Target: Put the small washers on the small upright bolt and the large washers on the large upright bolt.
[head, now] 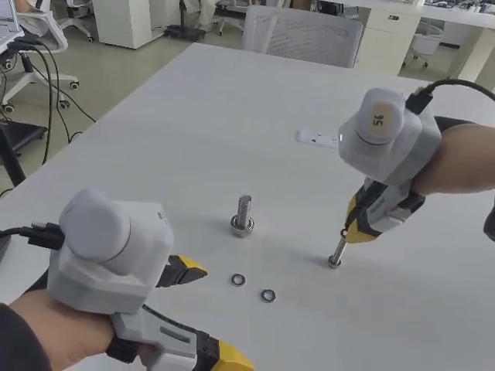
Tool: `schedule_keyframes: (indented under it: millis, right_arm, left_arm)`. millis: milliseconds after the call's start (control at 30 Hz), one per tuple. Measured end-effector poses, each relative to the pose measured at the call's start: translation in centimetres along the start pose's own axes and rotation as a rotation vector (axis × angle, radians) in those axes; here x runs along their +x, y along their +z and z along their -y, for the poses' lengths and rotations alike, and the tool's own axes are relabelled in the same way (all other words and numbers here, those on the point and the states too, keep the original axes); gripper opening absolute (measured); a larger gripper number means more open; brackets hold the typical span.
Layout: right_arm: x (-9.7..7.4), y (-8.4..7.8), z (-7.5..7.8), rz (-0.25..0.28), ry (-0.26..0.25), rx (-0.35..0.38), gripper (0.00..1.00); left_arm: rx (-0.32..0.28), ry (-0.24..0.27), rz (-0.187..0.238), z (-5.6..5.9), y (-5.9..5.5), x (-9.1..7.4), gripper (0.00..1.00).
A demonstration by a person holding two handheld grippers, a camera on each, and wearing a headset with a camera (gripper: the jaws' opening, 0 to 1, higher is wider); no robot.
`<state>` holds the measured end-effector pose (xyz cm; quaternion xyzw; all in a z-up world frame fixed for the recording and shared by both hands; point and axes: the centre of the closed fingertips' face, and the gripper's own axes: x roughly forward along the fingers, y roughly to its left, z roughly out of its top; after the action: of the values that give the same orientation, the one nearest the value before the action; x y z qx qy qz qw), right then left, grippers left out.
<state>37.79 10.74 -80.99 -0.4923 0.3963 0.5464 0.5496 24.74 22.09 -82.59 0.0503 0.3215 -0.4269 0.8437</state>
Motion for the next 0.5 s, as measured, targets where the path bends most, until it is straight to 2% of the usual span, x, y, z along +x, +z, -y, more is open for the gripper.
schedule_keyframes:
  millis: [500]
  right_arm:
    - [0.34, -0.22, 0.28, -0.004, 0.009, 0.004, 0.14]
  left_arm:
    - [-0.003, 0.003, -0.003, -0.12, 0.05, 0.11, 0.79]
